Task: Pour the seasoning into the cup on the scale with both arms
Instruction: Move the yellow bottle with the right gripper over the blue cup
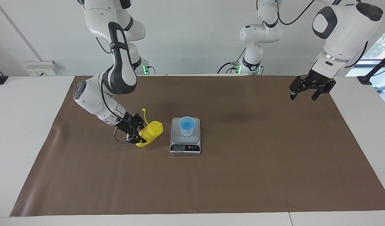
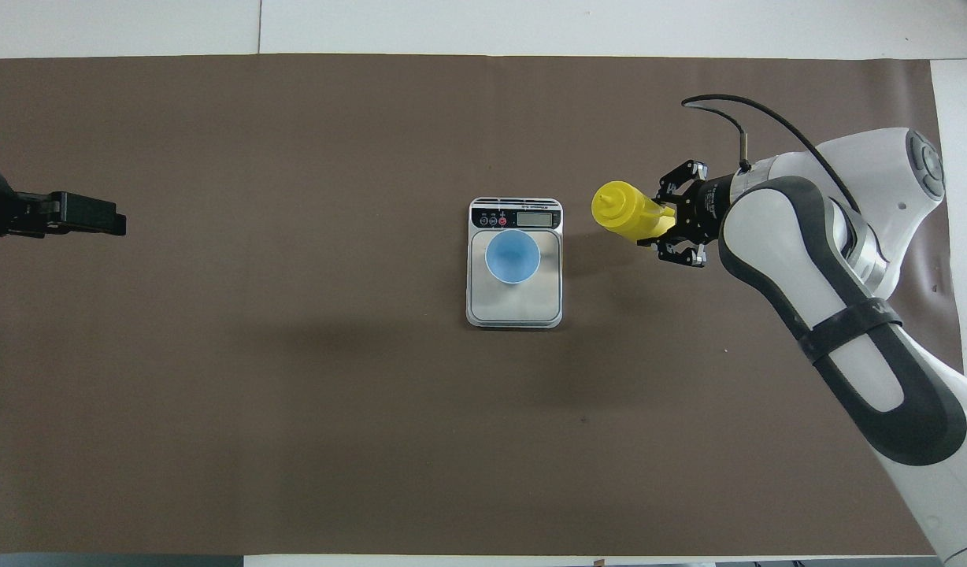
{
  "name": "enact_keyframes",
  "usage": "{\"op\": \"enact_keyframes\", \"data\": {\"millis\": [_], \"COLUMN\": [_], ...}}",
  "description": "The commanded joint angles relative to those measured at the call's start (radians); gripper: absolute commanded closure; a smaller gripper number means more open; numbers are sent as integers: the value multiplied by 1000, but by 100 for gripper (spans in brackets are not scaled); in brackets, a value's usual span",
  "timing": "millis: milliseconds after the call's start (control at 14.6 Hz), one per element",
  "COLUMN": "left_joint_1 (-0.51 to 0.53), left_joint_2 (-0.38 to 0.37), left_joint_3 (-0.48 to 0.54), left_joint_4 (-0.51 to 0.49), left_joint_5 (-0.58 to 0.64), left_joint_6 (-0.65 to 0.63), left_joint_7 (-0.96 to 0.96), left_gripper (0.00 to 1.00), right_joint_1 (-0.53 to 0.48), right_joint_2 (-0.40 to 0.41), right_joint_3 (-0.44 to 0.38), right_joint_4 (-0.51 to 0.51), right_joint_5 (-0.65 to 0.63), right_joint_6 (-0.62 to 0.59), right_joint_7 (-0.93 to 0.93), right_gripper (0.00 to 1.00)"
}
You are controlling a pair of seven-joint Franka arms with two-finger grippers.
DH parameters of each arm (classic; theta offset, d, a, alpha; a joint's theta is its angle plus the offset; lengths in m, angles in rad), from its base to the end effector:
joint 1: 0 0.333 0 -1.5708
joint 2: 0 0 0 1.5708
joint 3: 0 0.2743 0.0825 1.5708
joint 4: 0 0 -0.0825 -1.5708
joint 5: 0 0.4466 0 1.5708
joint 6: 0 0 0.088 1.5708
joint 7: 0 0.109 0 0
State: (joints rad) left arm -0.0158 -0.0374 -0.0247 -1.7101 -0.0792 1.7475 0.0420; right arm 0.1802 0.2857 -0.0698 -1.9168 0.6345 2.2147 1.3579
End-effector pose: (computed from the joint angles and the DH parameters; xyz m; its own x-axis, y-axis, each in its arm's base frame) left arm 0.6200 -0.0326 0.5450 0.9947 -0.0683 0.0774 -0.0741 -0.9945 0.0746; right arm 0.6525 0.0935 0.2733 -0.0457 -0.8826 -0.4680 -0.9976 0.0649 -0.0250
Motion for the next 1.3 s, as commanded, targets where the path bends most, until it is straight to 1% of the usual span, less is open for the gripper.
{"op": "enact_keyframes", "data": {"millis": [0, 69, 274, 549, 686, 823, 1029, 1235], "left_joint_1": [11, 11, 13, 13, 11, 11, 11, 8], "left_joint_2": [25, 24, 16, 8, 5, 2, -1, -4], "left_joint_3": [-1, -1, -1, -1, -4, -4, -4, -4], "left_joint_4": [99, 110, 109, 101, 99, 99, 87, 86], "left_joint_5": [-11, -8, -7, -4, 47, 47, 47, 47], "left_joint_6": [-124, -158, -207, -217, -220, -218, -217, -210], "left_joint_7": [16, 15, 10, 12, 19, 18, 16, 13], "left_gripper": [0, 0, 0, 0, 0, 0, 0, 0], "right_joint_1": [39, 60, 88, 105, 117, 133, 169, 185], "right_joint_2": [-22, -22, -19, -19, -16, -10, -8, -5], "right_joint_3": [-1, -2, -1, -1, -1, 1, 1, -1], "right_joint_4": [-16, -19, -24, -25, -25, -21, -5, 25], "right_joint_5": [-50, -64, -137, -275, -334, -448, -567, -594], "right_joint_6": [40, 60, 79, 79, 80, 82, 74, 57], "right_joint_7": [67, 88, 131, 176, 239, 285, 374, 398], "right_gripper": [100, 100, 100, 100, 100, 100, 100, 100]}}
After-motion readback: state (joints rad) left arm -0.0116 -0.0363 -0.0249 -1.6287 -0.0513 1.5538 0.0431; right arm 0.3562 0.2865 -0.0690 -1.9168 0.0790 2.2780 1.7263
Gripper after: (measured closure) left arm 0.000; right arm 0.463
